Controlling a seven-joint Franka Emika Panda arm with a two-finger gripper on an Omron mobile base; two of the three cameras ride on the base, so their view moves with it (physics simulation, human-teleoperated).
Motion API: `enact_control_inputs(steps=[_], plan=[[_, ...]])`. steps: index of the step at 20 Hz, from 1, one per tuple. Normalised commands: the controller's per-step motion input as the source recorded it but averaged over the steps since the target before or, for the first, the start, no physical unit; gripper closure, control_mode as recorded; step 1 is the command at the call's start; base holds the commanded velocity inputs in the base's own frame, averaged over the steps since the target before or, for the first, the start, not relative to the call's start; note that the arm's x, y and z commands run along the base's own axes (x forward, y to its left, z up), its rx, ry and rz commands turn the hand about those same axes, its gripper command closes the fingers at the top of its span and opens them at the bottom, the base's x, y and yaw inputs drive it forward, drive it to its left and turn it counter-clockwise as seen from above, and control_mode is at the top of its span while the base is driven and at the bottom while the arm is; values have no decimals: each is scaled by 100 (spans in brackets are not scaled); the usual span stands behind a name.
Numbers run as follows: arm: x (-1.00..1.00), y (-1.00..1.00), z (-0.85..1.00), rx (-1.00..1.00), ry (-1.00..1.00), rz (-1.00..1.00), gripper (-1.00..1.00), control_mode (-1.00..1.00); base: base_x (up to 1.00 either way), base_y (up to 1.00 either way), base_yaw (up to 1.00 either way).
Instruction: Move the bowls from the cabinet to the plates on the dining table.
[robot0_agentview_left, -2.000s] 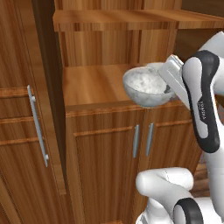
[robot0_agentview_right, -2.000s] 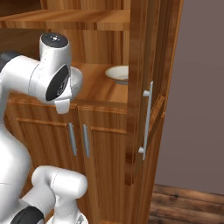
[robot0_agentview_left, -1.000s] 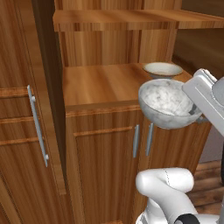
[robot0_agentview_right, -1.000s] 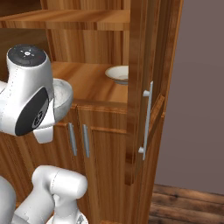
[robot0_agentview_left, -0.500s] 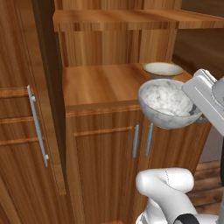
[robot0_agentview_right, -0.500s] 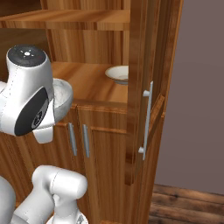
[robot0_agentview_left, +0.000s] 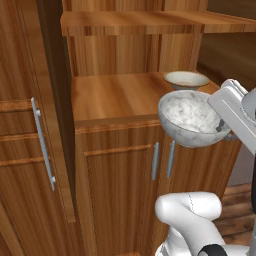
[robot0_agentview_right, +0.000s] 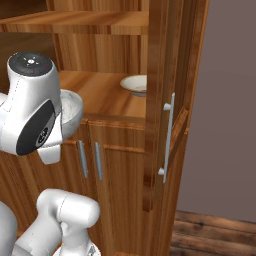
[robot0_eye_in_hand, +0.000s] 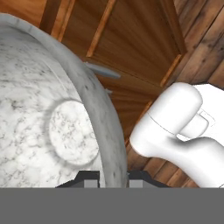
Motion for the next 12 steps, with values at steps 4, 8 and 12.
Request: enact_control_inputs(steps=[4,8,12], plan=[[0,0,0,0,0,0,100,-100,0,0,0],[0,0,0,0,0,0,100,-100,0,0,0],[0,0,0,0,0,0,100,-100,0,0,0]])
